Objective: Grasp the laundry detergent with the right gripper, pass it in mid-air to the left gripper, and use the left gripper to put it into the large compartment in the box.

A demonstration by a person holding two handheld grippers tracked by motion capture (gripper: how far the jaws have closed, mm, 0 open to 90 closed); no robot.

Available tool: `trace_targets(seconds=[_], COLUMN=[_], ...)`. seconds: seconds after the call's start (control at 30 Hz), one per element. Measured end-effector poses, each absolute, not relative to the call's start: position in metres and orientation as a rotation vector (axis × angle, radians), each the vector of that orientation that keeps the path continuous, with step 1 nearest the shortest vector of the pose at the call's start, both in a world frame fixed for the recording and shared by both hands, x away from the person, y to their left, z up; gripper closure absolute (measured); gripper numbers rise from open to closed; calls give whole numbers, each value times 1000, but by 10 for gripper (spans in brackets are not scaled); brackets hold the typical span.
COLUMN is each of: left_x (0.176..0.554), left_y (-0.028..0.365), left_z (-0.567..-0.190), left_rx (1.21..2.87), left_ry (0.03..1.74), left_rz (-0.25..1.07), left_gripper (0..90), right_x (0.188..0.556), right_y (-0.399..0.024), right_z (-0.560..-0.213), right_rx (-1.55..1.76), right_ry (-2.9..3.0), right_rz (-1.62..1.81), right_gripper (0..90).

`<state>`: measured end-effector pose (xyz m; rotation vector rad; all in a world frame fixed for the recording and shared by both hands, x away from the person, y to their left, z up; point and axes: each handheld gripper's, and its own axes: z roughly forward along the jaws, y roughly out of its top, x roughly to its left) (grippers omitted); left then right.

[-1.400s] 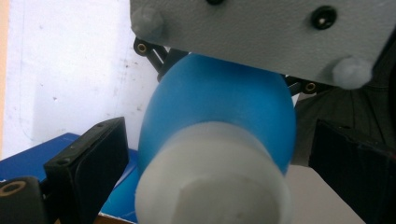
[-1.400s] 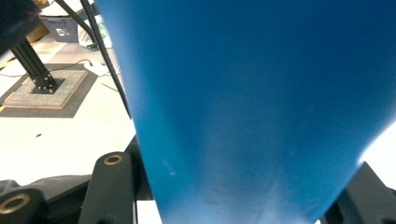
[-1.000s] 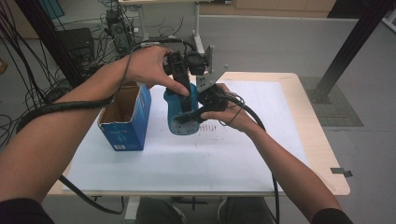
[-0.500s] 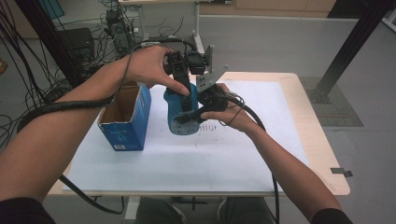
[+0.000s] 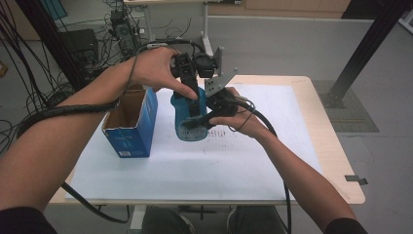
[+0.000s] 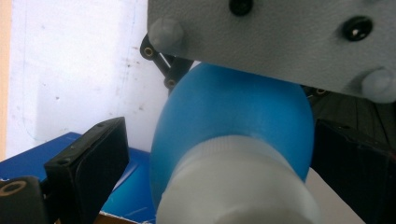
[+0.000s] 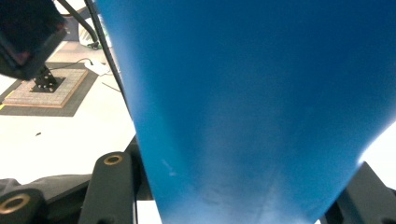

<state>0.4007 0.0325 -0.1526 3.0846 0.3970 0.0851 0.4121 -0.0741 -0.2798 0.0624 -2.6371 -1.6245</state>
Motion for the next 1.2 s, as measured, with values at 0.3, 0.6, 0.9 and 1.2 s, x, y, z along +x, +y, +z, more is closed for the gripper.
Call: trace_targets(seconds=[0.3,0.6,0.9,1.2], left_x=[400,400,401,401], left_y=[32,32,34,34], left_z=[-153,-152,-153,-154], left_rx=[3085,3086,3086,3090], left_ry=[397,398,400,398], left_rz=[84,87,85,86], left_gripper=[54,54,54,58], right_x=[413,414,414,414], right_y=[-74,-75,-74,-74], right_z=[-280,-280,-280,-280], right_rx=[71,68,71,72], right_ry=[-2655,-2656,-2656,-2653], right_rz=[-1628,-1629,-1627,-1627], right_gripper=[435,435,435,435])
